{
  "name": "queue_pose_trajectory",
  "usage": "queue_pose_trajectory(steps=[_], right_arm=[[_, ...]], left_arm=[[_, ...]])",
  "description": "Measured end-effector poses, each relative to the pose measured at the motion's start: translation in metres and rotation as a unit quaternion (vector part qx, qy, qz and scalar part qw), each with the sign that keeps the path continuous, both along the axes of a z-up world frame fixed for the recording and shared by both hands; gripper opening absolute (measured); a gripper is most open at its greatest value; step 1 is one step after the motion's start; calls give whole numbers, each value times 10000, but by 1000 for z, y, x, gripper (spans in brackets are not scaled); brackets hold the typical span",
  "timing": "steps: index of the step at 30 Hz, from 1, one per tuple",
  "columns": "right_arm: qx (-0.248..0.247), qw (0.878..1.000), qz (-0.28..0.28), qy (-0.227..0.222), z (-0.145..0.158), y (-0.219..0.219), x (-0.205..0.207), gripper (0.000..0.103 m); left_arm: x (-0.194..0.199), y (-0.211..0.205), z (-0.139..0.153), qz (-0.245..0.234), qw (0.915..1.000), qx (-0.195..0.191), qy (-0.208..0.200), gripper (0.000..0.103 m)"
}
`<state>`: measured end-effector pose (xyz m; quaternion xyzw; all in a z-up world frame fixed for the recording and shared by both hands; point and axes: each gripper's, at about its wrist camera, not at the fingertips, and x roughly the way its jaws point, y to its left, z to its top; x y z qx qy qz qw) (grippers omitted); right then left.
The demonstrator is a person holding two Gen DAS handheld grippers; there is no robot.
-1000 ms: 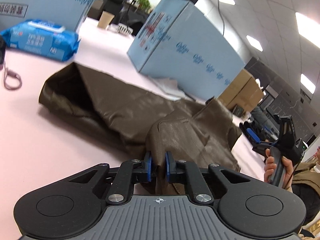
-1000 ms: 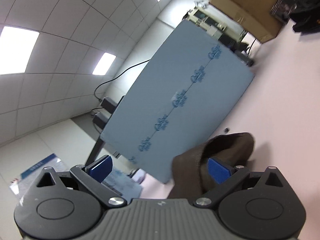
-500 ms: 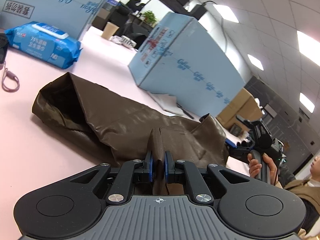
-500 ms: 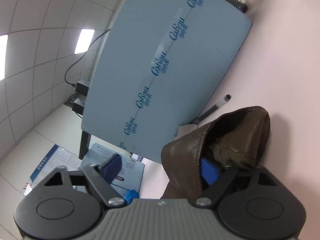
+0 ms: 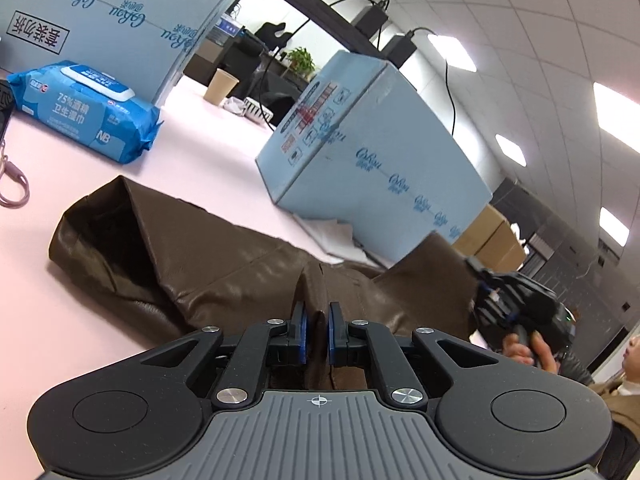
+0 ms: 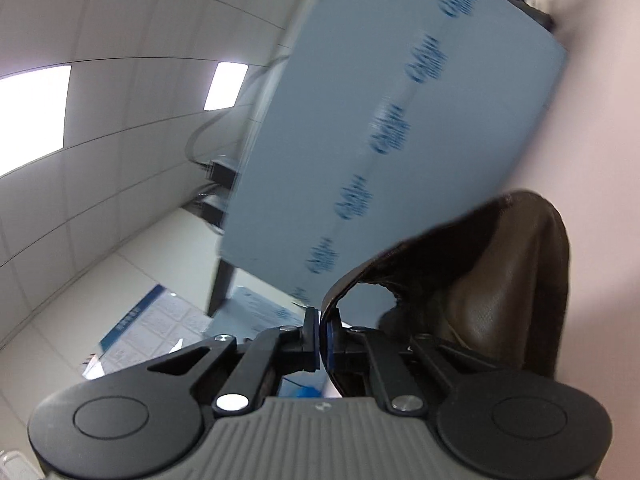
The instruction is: Fold clothes
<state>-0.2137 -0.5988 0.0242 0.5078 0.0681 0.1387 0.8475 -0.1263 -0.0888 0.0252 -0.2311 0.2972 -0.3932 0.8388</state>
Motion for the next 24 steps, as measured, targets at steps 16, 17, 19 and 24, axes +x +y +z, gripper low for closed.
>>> queue_pose_trajectory(steps=[16,17,19,24], right_arm=[[-351,9837,461,-1702,93,45,-77,4],[-389,9815,478,-1813,102,48,-85,4],[-522,9740,526,-2139,128,57,-102,4],[-809,9559,626,-2755,183,80,-133,4]], left_arm=[[-35,60,92,476,9848,-791,-1472,6],[-39,64,100,530,9821,-833,-1605,6],[-53,77,127,670,9726,-913,-2030,6],[-83,103,178,961,9478,-1079,-2842,6]])
